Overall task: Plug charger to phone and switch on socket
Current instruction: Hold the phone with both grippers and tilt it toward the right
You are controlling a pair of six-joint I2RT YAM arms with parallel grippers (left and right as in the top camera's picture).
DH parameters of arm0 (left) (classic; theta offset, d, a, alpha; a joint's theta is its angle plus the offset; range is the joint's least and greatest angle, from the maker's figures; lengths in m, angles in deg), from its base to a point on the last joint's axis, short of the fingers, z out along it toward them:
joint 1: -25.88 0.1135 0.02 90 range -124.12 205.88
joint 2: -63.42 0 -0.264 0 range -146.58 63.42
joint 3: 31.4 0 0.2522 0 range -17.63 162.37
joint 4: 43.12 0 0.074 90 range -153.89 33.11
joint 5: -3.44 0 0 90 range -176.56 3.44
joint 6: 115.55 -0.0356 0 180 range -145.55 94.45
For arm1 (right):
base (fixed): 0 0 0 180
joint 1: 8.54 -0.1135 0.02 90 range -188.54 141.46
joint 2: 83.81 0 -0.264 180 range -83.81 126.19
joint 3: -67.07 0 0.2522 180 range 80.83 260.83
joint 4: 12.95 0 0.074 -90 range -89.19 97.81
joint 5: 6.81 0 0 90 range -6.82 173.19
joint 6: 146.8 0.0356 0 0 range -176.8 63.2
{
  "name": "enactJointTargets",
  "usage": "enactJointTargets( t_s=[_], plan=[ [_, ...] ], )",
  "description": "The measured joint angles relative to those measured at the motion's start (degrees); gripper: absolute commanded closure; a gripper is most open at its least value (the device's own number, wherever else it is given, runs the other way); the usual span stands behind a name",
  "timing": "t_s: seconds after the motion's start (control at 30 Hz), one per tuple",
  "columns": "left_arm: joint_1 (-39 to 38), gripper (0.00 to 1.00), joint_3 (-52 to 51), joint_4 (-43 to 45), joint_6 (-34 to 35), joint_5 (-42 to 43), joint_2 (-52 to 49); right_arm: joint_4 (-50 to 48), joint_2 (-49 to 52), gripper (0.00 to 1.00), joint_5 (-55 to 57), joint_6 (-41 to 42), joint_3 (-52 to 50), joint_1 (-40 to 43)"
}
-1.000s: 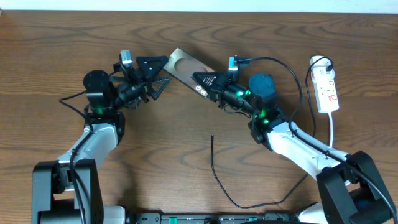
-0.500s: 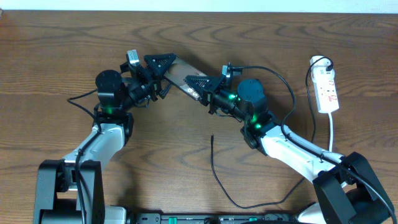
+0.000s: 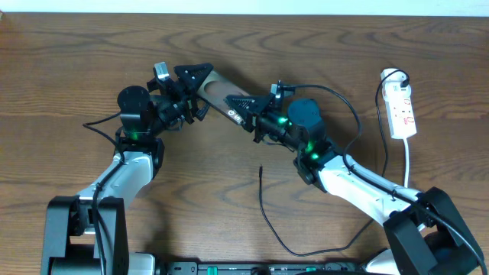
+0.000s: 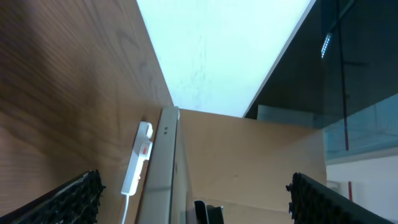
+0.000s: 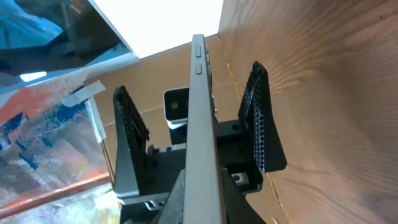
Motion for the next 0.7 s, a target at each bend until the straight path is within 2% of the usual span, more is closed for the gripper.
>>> enactJointTargets(
  t_s=[0.23,0.43,0.6,0.7],
  plan=[
    [0.02,0.26,0.0,-0.13,1.99,-0.24,0.0,0.33,0.0,0.98,0.15,-0.02,0.0,-0.33],
    [0.02,0.36,0.0,-0.17,2.14,-0.59,0.0,0.31,0.0,0.98,0.35,-0.02,0.0,-0.33],
    [0.02,0.48,0.0,-0.2,2.16,-0.63,0.0,0.31,0.0,0.98,0.37,-0.63,0.0,-0.33],
    [0.02,0.49,0.0,-0.2,2.03,-0.66,0.0,0.33,0.0,0.98,0.72,-1.05,0.0,-0.7]
  ],
)
